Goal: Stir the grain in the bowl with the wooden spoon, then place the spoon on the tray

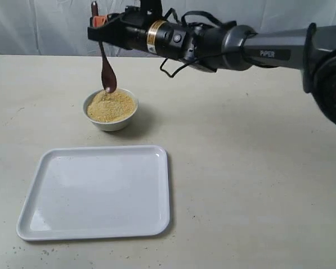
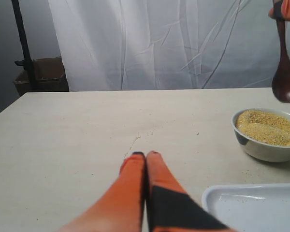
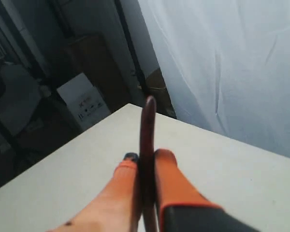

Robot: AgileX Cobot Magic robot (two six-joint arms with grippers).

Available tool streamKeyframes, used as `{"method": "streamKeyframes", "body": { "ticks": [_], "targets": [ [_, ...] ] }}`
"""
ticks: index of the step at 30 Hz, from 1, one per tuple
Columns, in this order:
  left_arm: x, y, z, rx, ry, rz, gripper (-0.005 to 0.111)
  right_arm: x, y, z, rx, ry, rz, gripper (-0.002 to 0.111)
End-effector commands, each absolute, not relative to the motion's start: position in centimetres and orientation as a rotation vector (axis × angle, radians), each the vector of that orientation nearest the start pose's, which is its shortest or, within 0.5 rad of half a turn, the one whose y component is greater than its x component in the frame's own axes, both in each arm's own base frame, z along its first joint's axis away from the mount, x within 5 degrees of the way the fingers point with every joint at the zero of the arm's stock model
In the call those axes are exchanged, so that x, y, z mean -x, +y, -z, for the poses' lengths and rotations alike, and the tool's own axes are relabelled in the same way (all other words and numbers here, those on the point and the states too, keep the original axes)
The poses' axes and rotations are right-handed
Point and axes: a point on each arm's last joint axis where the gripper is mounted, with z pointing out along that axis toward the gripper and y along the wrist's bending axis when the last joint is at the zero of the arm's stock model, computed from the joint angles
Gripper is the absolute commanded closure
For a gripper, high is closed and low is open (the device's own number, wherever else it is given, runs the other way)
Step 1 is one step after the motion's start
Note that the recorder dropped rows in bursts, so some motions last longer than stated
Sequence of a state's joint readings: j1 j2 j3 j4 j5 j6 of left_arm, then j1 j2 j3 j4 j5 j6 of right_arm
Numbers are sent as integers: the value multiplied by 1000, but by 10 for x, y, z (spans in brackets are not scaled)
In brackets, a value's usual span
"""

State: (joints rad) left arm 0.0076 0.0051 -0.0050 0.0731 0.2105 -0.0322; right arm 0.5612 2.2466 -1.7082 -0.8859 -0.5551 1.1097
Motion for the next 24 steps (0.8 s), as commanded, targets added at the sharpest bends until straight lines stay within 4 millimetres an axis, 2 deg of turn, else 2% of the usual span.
{"method": "streamKeyframes", "body": {
  "ticks": [1,4,6,9,12,18,24],
  "targets": [
    [-56,2,-195,-13,1688,-46,106,-421,282,-263,548,1782,-1075,109],
    [-56,2,-195,-13,1688,-46,106,-405,267,-280,680,1921,-1155,109],
    [-56,2,-195,-13,1688,-46,106,-391,263,-292,728,1961,-1289,109],
    [-56,2,-195,-13,1688,-46,106,-362,269,-298,975,1929,-1530,109],
    [-56,2,-195,-13,1688,-46,106,-340,288,-298,1104,1905,-1629,109],
    [-56,2,-195,-13,1688,-46,106,-309,331,-276,1236,1924,-1716,109],
    [-56,2,-195,-13,1688,-46,106,-301,355,-234,1262,2013,-1758,109]
  ]
}}
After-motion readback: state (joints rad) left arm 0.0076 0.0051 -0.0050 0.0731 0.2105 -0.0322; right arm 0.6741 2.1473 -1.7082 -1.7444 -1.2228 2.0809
